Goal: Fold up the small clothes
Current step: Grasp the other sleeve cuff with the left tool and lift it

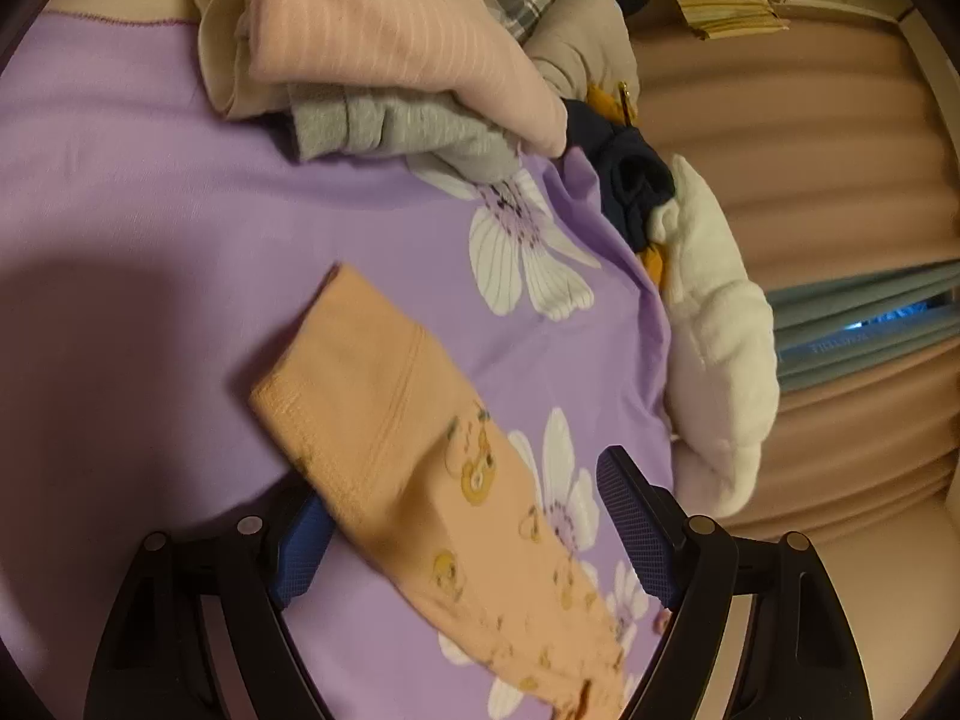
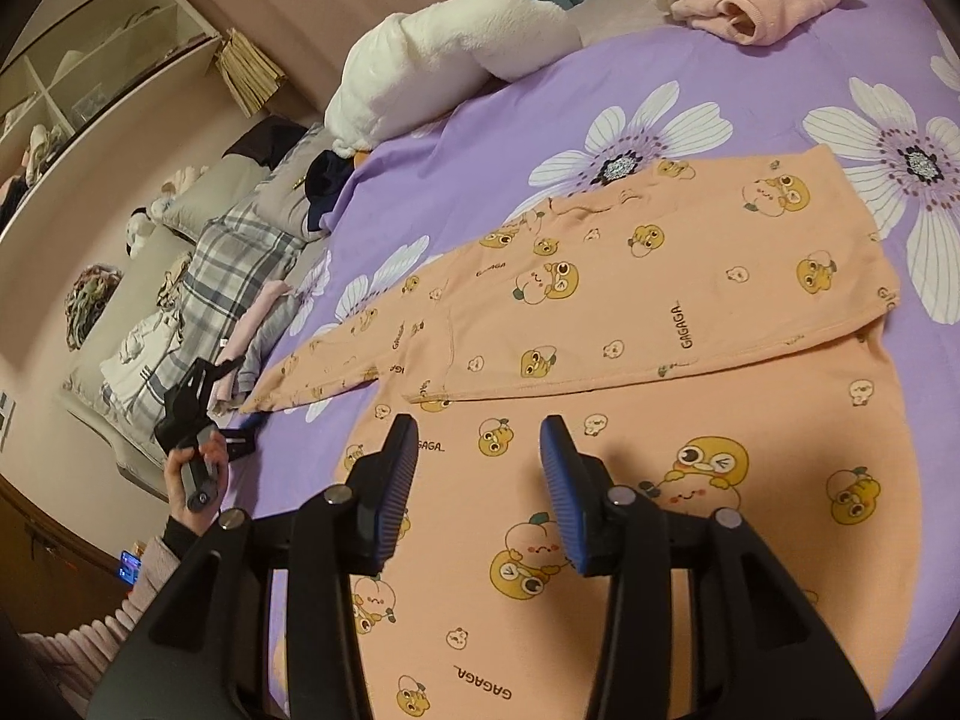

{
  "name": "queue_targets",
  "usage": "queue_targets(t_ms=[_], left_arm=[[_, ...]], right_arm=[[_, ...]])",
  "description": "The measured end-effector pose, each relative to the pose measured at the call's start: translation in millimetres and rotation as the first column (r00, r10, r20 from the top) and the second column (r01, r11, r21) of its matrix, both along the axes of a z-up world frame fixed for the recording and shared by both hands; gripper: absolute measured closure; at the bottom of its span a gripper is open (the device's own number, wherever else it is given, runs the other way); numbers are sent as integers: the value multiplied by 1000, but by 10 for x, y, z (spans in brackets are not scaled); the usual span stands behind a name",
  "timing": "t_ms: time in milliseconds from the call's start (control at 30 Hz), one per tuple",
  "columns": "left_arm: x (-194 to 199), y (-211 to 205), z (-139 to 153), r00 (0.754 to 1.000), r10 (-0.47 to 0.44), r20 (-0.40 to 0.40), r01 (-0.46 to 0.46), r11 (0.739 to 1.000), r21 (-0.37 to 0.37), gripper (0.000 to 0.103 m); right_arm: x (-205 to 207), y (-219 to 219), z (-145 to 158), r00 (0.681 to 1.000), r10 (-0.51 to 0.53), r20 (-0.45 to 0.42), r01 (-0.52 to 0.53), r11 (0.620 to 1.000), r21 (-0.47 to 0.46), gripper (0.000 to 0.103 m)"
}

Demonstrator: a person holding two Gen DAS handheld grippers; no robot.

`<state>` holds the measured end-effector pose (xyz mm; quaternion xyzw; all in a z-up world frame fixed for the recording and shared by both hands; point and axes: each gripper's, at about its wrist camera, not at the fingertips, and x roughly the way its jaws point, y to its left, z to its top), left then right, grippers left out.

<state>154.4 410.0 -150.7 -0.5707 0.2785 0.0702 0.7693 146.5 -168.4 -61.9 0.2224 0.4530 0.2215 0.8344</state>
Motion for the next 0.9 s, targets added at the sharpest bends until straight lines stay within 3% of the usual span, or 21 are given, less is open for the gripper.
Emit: queue_targets(t_ms=[100,133,200,333,367,533,733,900], left_arm=[[32,-9,29,999,23,-23,-22,999,41,21],[29,-14,31,999,34,-31,-32,998,50,26],[17,-15,27,997,58,-58,-54,996,74,42],[52,-12,-9,986,56,-155,-35,990,133,84],[60,-24,4,982,52,-181,-23,987,159,89],[77,-154,248,983,15,-183,32,968,249,96],[222,-652,782,985,-121,-127,162,904,396,98],[344,-1129,1086,971,-220,-96,240,862,447,98]], right_arm=[[18,43,-41,1000,6,-11,-6,1000,-1,60],[22,52,-55,1000,5,-15,-5,1000,-3,60],[29,52,-81,1000,2,-21,-2,1000,-3,60],[1,39,-105,1000,-2,-19,2,1000,13,60],[-2,32,-109,1000,-3,-19,3,1000,14,60],[-25,-12,-141,1000,-13,-26,14,1000,26,60],[-90,-48,-141,1000,-12,-11,13,998,56,60],[-135,-131,-130,1000,-25,3,24,995,97,60]])
